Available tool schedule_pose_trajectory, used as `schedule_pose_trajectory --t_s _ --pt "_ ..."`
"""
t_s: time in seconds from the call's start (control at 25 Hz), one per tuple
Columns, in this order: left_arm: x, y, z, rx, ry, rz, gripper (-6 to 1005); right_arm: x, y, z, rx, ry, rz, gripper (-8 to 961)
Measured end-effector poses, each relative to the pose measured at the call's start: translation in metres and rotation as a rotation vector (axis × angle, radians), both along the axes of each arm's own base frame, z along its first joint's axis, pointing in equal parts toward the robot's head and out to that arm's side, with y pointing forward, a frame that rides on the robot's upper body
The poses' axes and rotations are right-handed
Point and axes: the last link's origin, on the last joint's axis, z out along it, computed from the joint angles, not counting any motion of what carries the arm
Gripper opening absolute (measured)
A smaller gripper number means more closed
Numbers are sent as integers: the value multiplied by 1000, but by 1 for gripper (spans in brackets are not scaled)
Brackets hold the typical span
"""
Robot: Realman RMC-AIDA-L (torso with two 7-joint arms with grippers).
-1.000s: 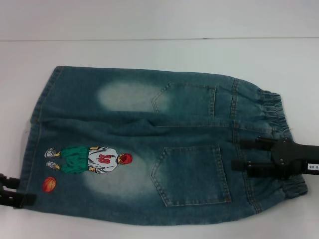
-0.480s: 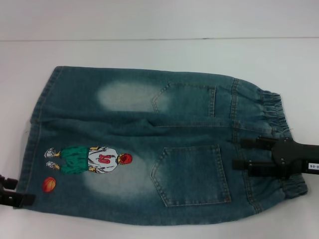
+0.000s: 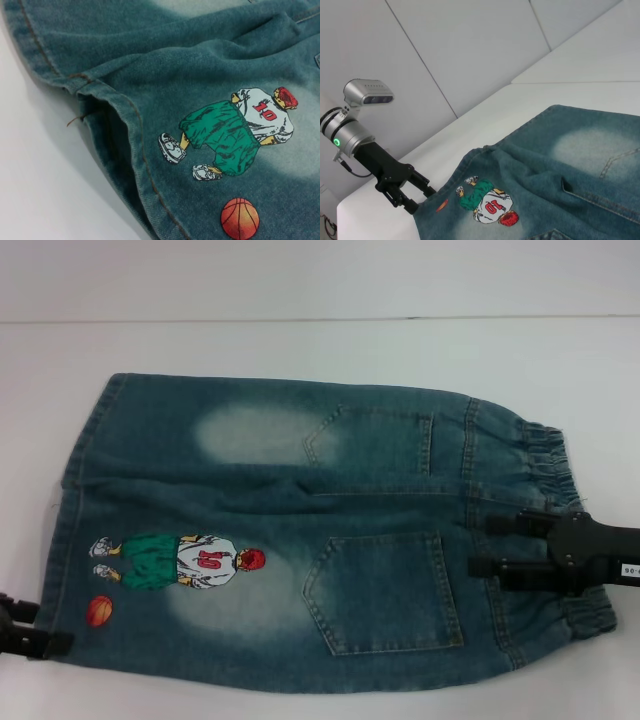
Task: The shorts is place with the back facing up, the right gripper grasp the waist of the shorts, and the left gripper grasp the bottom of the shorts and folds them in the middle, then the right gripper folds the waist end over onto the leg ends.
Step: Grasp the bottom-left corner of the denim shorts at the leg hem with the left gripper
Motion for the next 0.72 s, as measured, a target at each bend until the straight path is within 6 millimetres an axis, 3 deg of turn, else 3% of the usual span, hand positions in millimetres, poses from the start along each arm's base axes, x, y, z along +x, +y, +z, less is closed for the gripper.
schedule_pose_trajectory --t_s 0.72 --pt "-5 8 5 39 48 2 854 0 -1 1 -2 6 -1 915"
